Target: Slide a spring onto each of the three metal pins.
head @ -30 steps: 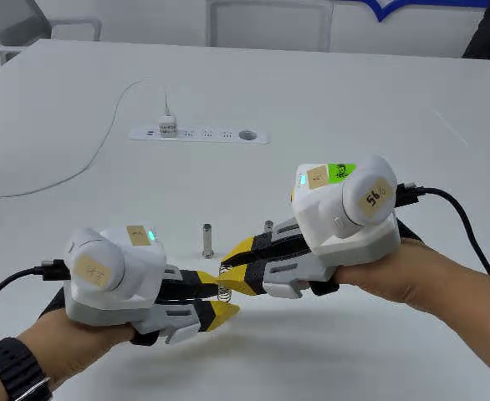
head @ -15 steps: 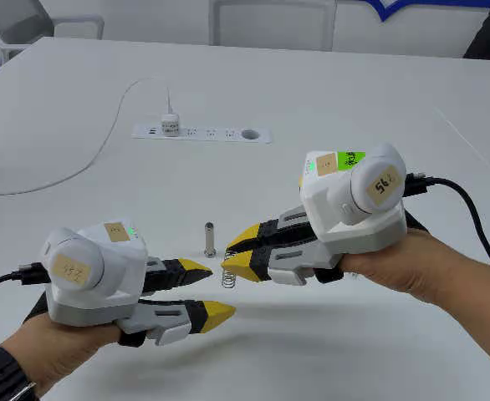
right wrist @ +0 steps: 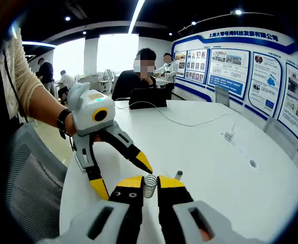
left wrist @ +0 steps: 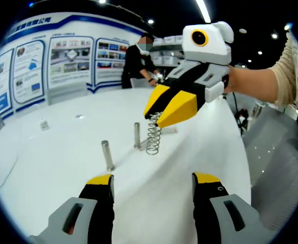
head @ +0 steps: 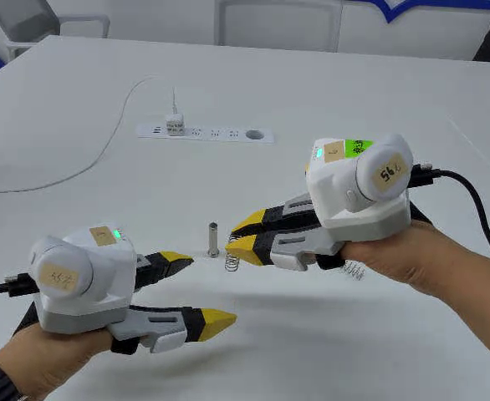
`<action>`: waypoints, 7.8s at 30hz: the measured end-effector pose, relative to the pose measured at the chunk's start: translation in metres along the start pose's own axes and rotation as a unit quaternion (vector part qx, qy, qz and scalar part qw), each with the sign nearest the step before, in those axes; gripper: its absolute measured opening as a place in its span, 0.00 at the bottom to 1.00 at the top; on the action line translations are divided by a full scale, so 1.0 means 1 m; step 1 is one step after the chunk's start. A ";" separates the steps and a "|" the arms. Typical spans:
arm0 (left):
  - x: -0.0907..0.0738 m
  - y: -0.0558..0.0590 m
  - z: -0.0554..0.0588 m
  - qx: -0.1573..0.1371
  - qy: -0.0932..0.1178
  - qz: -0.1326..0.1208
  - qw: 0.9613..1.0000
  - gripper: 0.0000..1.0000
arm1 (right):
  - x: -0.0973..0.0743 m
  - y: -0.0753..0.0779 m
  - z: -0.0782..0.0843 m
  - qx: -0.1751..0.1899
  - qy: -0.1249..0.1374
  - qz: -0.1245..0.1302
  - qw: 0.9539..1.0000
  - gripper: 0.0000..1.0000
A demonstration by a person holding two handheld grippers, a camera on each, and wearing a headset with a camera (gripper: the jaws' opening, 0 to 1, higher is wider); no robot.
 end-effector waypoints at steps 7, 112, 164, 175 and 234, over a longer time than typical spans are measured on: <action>-0.003 -0.003 0.001 -0.004 0.004 -0.009 1.000 0.67 | -0.001 0.010 -0.008 -0.007 0.007 0.012 1.000 0.11; -0.014 -0.012 0.012 -0.022 -0.008 -0.031 0.999 0.68 | 0.059 0.062 0.028 0.028 -0.055 0.041 0.997 0.12; -0.007 -0.007 0.003 -0.015 0.000 -0.021 1.000 0.68 | -0.012 0.024 0.061 0.030 -0.055 0.072 0.995 0.22; -0.008 -0.006 0.001 -0.014 0.000 -0.020 1.000 0.68 | -0.034 0.031 0.081 0.048 -0.068 0.095 0.992 0.22; -0.009 -0.003 0.004 -0.016 -0.005 -0.023 1.000 0.65 | -0.018 0.056 0.107 0.055 -0.230 0.020 0.971 0.14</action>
Point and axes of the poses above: the centre of the closed fingertips' face, and the gripper's own axes: x roughly forward along the fingers, y roughly to its right, z roughly out of its underside, the point moved 7 cm from there along -x, roughly backward along the fingers, and after that the axes turned 14 degrees about -z, right-handed, at the moved point
